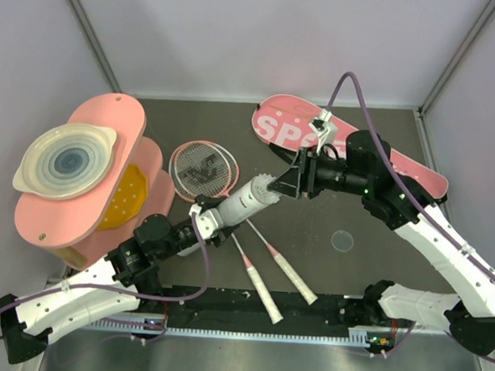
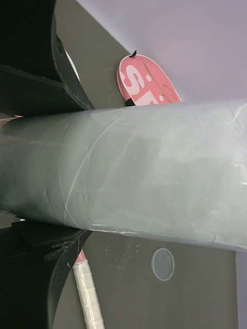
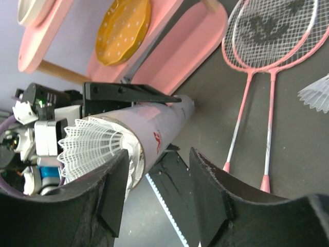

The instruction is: Pack up the badminton gear

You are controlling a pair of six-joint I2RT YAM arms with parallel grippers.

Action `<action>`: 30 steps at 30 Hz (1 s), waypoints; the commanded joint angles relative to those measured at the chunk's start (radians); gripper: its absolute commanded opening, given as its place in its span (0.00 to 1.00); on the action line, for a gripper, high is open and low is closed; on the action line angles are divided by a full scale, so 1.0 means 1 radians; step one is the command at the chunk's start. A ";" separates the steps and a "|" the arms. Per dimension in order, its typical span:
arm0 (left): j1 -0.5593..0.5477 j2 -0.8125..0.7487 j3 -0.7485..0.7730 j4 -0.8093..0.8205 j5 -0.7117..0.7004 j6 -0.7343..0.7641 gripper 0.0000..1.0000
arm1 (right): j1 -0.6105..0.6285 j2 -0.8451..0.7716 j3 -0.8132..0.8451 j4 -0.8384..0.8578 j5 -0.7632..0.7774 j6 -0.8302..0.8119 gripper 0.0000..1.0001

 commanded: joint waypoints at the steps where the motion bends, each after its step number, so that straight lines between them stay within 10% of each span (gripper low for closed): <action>1: 0.002 -0.008 0.024 0.078 0.017 0.011 0.10 | 0.071 0.043 0.082 -0.017 0.016 -0.063 0.52; 17: 0.002 -0.011 0.024 0.078 0.020 0.008 0.11 | 0.161 0.204 0.142 -0.066 0.137 -0.074 0.58; 30: 0.002 -0.026 0.029 0.076 -0.033 0.005 0.10 | 0.123 -0.134 0.035 -0.045 0.539 -0.038 0.80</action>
